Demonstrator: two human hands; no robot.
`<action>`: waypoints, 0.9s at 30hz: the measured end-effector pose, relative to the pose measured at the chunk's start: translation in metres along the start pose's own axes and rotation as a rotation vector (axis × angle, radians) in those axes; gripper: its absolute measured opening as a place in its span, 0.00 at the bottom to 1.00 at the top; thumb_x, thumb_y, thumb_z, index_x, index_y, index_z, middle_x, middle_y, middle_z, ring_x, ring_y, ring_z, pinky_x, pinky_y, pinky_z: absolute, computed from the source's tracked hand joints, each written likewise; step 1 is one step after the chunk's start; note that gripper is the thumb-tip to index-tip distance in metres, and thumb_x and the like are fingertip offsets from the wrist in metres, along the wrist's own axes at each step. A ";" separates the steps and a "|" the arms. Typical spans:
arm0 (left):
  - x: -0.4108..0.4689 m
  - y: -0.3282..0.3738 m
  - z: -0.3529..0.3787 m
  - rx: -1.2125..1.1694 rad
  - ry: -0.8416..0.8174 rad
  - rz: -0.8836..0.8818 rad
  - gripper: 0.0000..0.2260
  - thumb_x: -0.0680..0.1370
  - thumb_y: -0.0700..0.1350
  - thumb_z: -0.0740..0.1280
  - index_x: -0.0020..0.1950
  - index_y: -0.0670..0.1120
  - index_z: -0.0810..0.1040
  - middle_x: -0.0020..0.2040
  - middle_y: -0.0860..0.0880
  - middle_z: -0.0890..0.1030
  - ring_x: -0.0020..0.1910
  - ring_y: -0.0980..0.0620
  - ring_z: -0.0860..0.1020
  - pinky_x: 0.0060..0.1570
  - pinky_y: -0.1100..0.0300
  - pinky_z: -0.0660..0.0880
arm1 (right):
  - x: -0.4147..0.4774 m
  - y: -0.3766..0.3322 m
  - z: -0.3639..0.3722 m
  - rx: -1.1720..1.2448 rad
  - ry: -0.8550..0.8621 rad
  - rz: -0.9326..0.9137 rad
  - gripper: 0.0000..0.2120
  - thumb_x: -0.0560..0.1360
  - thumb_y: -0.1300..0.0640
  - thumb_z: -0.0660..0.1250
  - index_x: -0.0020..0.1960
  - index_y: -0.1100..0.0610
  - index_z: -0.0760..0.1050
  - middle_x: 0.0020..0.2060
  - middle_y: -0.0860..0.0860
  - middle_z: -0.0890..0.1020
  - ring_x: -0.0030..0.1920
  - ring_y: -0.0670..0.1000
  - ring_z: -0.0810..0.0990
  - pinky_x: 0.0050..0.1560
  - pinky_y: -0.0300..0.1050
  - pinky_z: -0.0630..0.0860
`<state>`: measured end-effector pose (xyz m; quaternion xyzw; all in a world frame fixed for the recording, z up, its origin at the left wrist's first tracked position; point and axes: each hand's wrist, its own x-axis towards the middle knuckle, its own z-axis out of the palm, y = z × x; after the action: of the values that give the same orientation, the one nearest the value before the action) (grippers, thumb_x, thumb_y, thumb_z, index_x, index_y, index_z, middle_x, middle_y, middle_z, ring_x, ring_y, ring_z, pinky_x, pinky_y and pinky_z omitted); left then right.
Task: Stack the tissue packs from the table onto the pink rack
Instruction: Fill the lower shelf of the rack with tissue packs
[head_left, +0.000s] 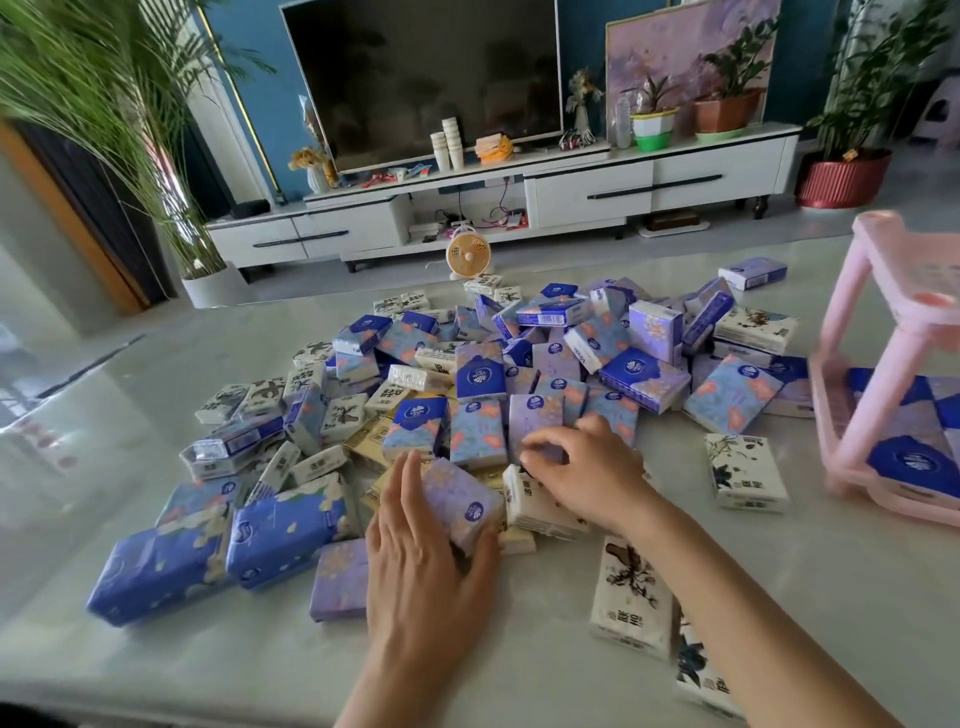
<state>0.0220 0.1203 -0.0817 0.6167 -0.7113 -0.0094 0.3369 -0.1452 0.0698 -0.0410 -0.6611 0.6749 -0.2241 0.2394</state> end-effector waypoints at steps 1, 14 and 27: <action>0.000 -0.001 0.001 -0.007 0.015 0.014 0.35 0.71 0.64 0.56 0.73 0.50 0.50 0.72 0.43 0.62 0.69 0.45 0.64 0.62 0.55 0.62 | 0.002 0.000 -0.002 0.032 -0.019 0.006 0.14 0.76 0.43 0.58 0.60 0.41 0.74 0.63 0.53 0.69 0.65 0.54 0.68 0.64 0.47 0.59; 0.001 0.001 0.000 0.019 0.014 0.119 0.27 0.73 0.62 0.57 0.67 0.48 0.63 0.63 0.48 0.74 0.61 0.54 0.67 0.60 0.64 0.58 | 0.009 -0.018 0.004 0.244 0.156 0.124 0.21 0.74 0.53 0.67 0.60 0.62 0.63 0.51 0.54 0.77 0.56 0.58 0.77 0.55 0.48 0.70; -0.004 0.003 -0.014 -0.219 0.216 0.081 0.31 0.65 0.55 0.70 0.65 0.50 0.64 0.64 0.44 0.72 0.62 0.48 0.67 0.60 0.52 0.66 | -0.050 0.017 -0.052 0.810 0.197 0.251 0.08 0.75 0.59 0.64 0.53 0.58 0.69 0.25 0.50 0.78 0.19 0.43 0.72 0.20 0.34 0.66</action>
<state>0.0262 0.1303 -0.0719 0.5448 -0.6898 -0.0068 0.4768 -0.1904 0.1200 -0.0095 -0.4021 0.6273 -0.5018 0.4394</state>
